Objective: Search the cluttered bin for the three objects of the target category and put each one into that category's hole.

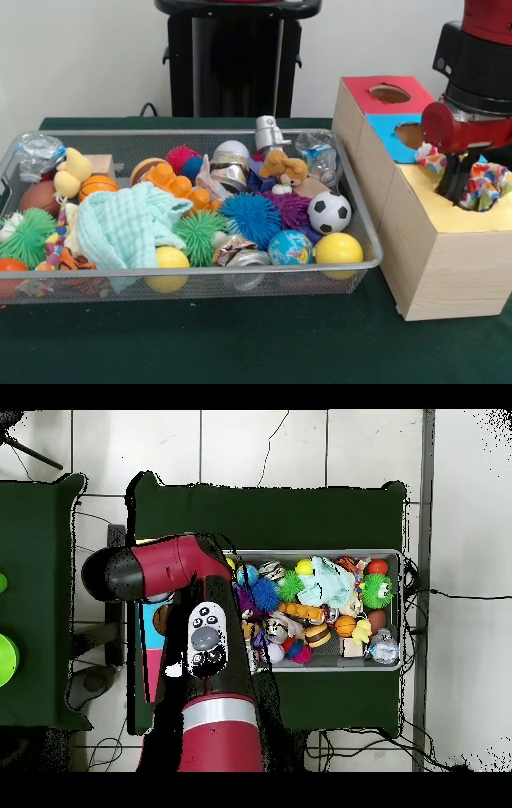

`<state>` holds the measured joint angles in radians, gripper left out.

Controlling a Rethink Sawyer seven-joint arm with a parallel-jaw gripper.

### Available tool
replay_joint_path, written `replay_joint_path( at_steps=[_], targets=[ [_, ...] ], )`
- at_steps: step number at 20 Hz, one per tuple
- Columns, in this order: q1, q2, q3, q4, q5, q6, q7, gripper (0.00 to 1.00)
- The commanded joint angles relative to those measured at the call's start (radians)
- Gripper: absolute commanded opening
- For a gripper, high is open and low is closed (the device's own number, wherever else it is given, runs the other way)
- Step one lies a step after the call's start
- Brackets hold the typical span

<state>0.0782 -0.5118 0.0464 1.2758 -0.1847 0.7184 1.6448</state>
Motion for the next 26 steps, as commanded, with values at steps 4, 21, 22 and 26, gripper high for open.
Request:
replay_joint_path(
  at_steps=[4, 21, 22, 26],
  targets=[
    [0.031, 0.183, -0.055, -0.108, -0.036, -0.14, 0.228, 0.0],
    [0.081, 0.252, -0.121, -0.132, 0.038, -0.109, 0.292, 0.0],
    [0.086, 0.253, -0.13, -0.136, 0.052, -0.054, 0.299, 0.0],
    [0.074, 0.257, -0.116, -0.087, 0.131, 0.012, 0.338, 0.0]
  ],
)
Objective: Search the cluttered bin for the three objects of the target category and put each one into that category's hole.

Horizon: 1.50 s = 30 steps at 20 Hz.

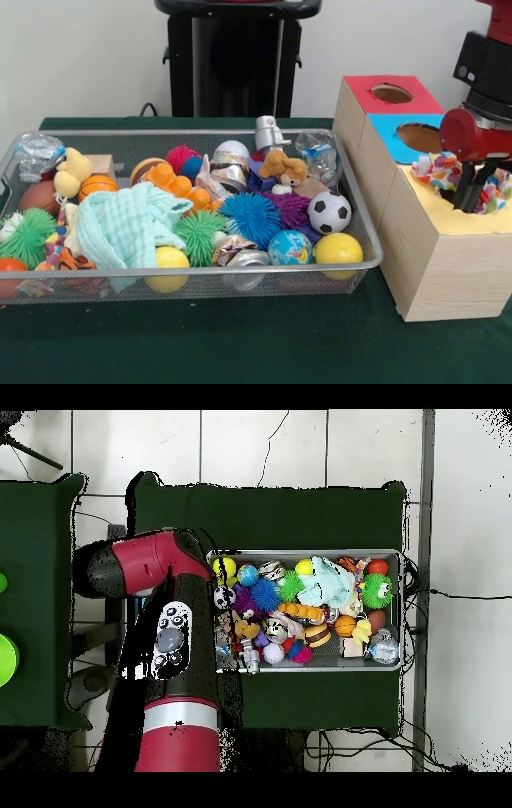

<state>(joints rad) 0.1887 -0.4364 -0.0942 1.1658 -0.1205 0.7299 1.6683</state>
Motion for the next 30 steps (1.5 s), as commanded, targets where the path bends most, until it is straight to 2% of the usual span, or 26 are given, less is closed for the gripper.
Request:
replay_joint_path(
  at_steps=[1, 7, 8, 10, 12, 19, 22, 26, 30],
  targets=[
    [-0.037, 0.182, 0.026, 0.039, 0.082, -0.012, 0.325, 0.0],
    [-0.052, 0.172, 0.054, 0.133, 0.174, -0.074, 0.33, 0.0],
    [-0.059, 0.171, 0.063, 0.145, 0.194, -0.06, 0.331, 0.0],
    [-0.098, 0.166, 0.115, 0.198, 0.266, -0.041, 0.326, 0.0],
    [-0.151, 0.162, 0.185, 0.262, 0.333, -0.075, 0.286, 0.0],
    [-0.265, 0.17, 0.337, 0.384, 0.441, -0.222, 0.158, 0.0],
    [-0.299, 0.187, 0.381, 0.406, 0.481, -0.23, 0.141, 0.0],
    [-0.31, 0.2, 0.394, 0.412, 0.514, -0.206, 0.146, 0.0],
    [-0.318, 0.217, 0.405, 0.407, 0.515, -0.215, 0.132, 0.0]
  ],
)
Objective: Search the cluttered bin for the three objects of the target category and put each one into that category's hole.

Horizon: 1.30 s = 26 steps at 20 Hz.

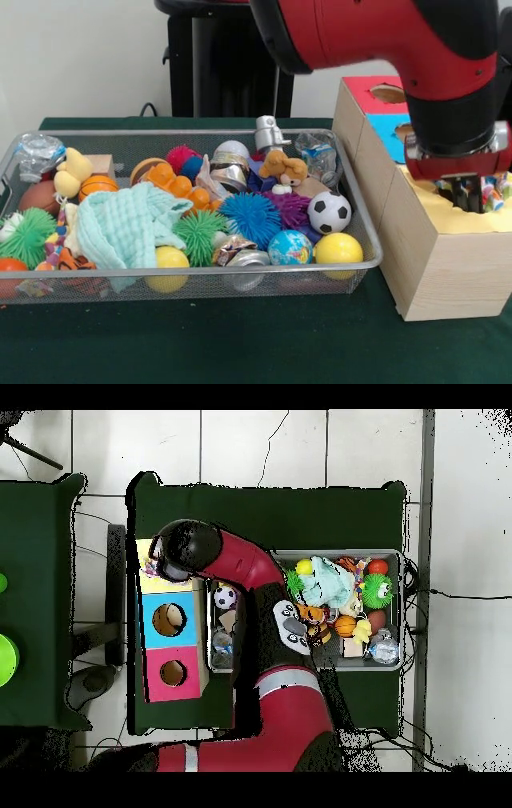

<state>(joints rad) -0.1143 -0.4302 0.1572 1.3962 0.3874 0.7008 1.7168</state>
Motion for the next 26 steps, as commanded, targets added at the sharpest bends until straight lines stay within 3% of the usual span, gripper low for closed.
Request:
replay_joint_path(
  at_steps=[1, 6, 12, 16, 20, 26],
  targets=[
    [-0.02, 0.215, 0.161, 0.179, 0.002, -0.205, 0.077, 0.0],
    [-0.045, 0.242, 0.197, 0.18, -0.053, -0.332, 0.053, 0.0],
    [-0.052, 0.254, 0.212, 0.165, -0.179, -0.525, 0.056, 0.0],
    [-0.028, 0.235, 0.183, 0.152, -0.233, -0.56, 0.084, 0.0],
    [0.017, 0.174, 0.115, 0.134, -0.274, -0.498, 0.097, 0.0],
    [0.107, -0.066, -0.04, 0.134, -0.298, -0.15, 0.108, 0.0]
  ],
)
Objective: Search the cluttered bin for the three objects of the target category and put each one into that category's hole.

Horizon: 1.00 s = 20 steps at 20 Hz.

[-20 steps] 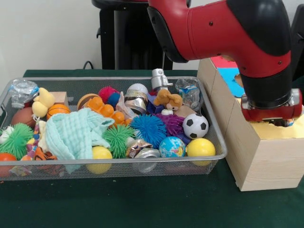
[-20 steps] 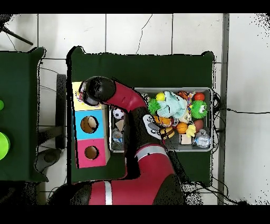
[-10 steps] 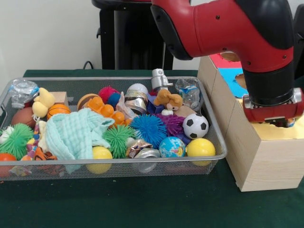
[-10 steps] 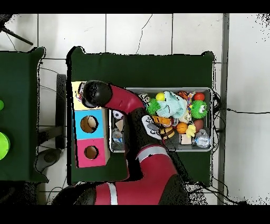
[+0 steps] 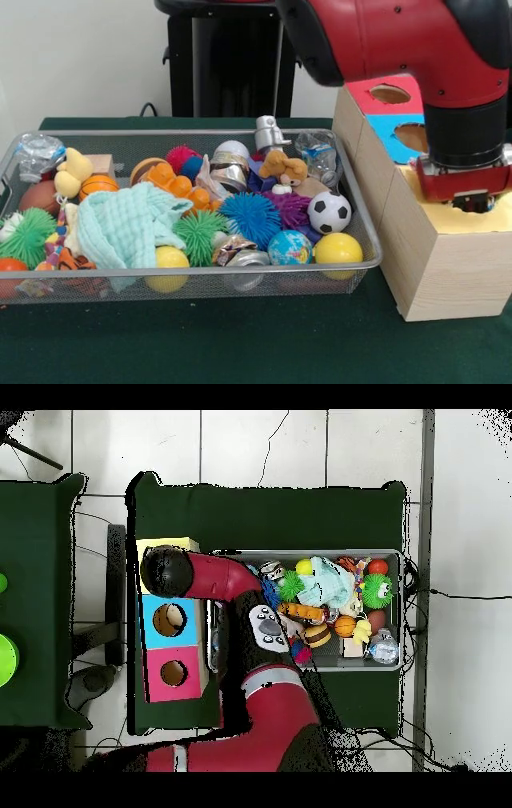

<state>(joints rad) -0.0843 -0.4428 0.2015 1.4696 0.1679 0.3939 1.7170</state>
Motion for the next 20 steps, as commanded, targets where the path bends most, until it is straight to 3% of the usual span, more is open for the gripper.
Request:
replay_joint_path(
  at_steps=[1, 5, 11, 20],
  targets=[
    [0.088, -0.089, -0.104, 0.053, -0.083, 0.216, 0.106, 0.0],
    [0.114, -0.174, -0.158, 0.012, -0.106, 0.392, 0.087, 0.0],
    [0.13, -0.221, -0.202, -0.057, -0.153, 0.547, 0.069, 0.0],
    [0.115, -0.218, -0.189, -0.087, -0.196, 0.571, 0.065, 0.0]
  ],
)
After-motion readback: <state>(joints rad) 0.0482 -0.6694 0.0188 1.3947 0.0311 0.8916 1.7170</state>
